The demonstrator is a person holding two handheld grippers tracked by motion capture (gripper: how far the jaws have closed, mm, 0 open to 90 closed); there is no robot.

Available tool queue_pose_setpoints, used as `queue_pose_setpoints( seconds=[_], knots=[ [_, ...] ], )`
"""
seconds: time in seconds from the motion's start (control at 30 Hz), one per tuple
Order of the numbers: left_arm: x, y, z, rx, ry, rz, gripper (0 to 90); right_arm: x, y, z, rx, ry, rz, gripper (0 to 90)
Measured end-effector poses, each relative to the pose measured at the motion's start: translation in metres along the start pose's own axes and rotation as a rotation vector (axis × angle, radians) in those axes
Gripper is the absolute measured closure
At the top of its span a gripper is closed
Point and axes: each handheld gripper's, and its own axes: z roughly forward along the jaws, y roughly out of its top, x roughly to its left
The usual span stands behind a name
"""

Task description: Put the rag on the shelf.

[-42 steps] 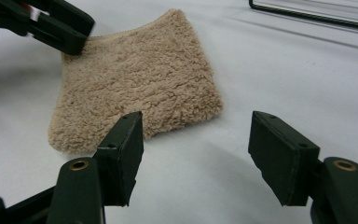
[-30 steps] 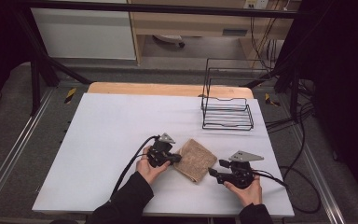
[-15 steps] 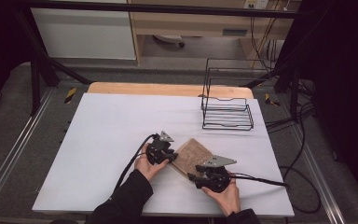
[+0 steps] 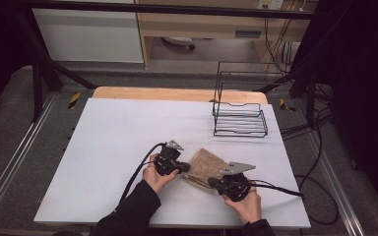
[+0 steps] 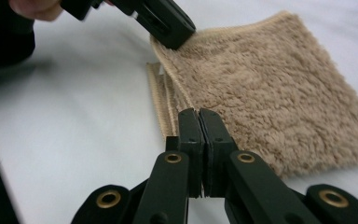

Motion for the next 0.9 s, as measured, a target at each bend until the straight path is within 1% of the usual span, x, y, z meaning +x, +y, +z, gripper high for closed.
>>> queue_pose_setpoints(
  seconds=[0.07,0.1,0.13,0.17,0.2,0.23,0.27,0.3,0.33,0.37,0.4,0.43,0.47,0.53,0.57,0.6,0.63,0.67,0.7,0.77,0.8,0.83,0.9],
  knots=[
    [-0.007,-0.004,0.003,-0.006,-0.031,-0.005,86.2,-0.005,-0.004,-0.010,0.011,0.002,-0.007,88.6],
    [-0.007,-0.004,0.003,-0.006,-0.031,-0.005,86.0,-0.007,-0.007,-0.012,0.036,0.005,-0.012,88.4],
    [-0.010,-0.006,0.006,-0.001,-0.041,-0.012,85.7,-0.008,-0.010,-0.012,0.055,0.000,-0.026,88.0],
    [-0.013,-0.009,0.008,0.000,-0.040,-0.017,85.5,-0.009,-0.014,-0.011,0.073,0.000,-0.035,87.2],
    [-0.016,-0.014,0.012,0.007,-0.025,-0.008,85.2,-0.010,-0.017,-0.008,0.097,0.007,-0.038,86.3],
    [-0.016,-0.014,0.012,0.007,-0.025,-0.008,84.7,-0.010,-0.017,-0.008,0.097,0.007,-0.038,86.3],
    [-0.016,-0.015,0.012,0.006,-0.016,-0.001,84.7,-0.010,-0.020,-0.006,0.097,0.009,-0.037,84.1],
    [-0.015,-0.016,0.010,0.001,-0.013,-0.006,81.1,-0.012,-0.019,-0.007,0.083,0.031,-0.027,78.8],
    [-0.014,-0.015,0.009,-0.002,0.003,-0.002,76.8,-0.013,-0.017,-0.010,0.058,0.029,-0.023,73.1],
    [-0.012,-0.012,0.006,-0.005,0.027,0.010,72.0,-0.015,-0.016,-0.013,0.028,0.029,-0.014,70.6],
    [-0.010,-0.006,0.001,-0.028,0.069,0.038,68.9,-0.017,-0.014,-0.016,0.000,0.026,-0.004,67.2],
    [-0.009,-0.001,-0.002,-0.046,0.080,0.044,65.8,-0.021,-0.012,-0.020,-0.030,0.009,0.004,61.8],
    [-0.009,-0.001,-0.002,-0.046,0.080,0.044,60.9,-0.025,-0.011,-0.022,-0.056,-0.012,0.014,58.0],
    [-0.006,0.010,-0.002,-0.057,0.105,0.064,49.8,-0.036,-0.008,-0.027,-0.100,-0.051,0.055,48.4],
    [-0.004,0.016,-0.001,-0.055,0.115,0.072,49.8,-0.036,-0.008,-0.027,-0.100,-0.051,0.055,48.4],
    [-0.003,0.021,0.002,-0.060,0.122,0.072,42.8,-0.049,-0.007,-0.027,-0.118,-0.096,0.106,45.7],
    [-0.002,0.026,0.006,-0.054,0.124,0.078,39.8,-0.056,-0.007,-0.026,-0.119,-0.112,0.123,44.8],
    [-0.001,0.030,0.011,-0.047,0.131,0.084,39.8,-0.056,-0.007,-0.026,-0.119,-0.112,0.123,44.8],
    [-0.001,0.035,0.016,-0.034,0.137,0.093,37.5,-0.062,-0.008,-0.024,-0.120,-0.126,0.143,44.4],
    [0.002,0.041,0.027,-0.023,0.134,0.086,35.4,-0.073,-0.010,-0.020,-0.112,-0.149,0.188,44.6],
    [0.004,0.044,0.033,-0.020,0.137,0.085,34.8,-0.081,-0.013,-0.016,-0.106,-0.160,0.214,45.9],
    [0.006,0.046,0.038,-0.015,0.142,0.084,34.9,-0.083,-0.014,-0.014,-0.099,-0.162,0.226,46.0],
    [0.010,0.050,0.046,0.004,0.139,0.082,35.5,-0.085,-0.015,-0.011,-0.094,-0.165,0.234,46.5]
  ],
)
